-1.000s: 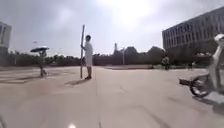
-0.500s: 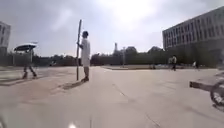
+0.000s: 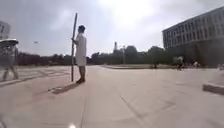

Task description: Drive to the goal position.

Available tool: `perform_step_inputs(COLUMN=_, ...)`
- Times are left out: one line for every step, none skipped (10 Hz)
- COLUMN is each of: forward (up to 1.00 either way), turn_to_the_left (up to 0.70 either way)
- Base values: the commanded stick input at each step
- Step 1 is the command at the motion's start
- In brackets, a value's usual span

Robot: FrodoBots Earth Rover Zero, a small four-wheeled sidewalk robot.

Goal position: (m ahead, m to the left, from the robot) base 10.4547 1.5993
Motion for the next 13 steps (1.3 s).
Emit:
perform_step_inputs(forward=1.00, turn_to_the_left=0.00)
perform_step_inputs(forward=1.00, turn_to_the_left=0.00)
perform_step_inputs(forward=1.00, turn_to_the_left=0.00)
perform_step_inputs(forward=1.00, turn_to_the_left=0.00)
perform_step_inputs(forward=1.00, turn_to_the_left=0.00)
perform_step_inputs(forward=1.00, turn_to_the_left=0.00)
perform_step_inputs(forward=1.00, turn_to_the_left=0.00)
perform_step_inputs(forward=1.00, turn_to_the_left=0.00)
perform_step_inputs(forward=1.00, turn_to_the_left=0.00)
perform_step_inputs(forward=1.00, turn_to_the_left=0.00)
perform_step_inputs(forward=1.00, turn_to_the_left=0.00)
perform_step_inputs(forward=1.00, turn_to_the_left=0.00)
perform_step_inputs(forward=1.00, turn_to_the_left=0.00)
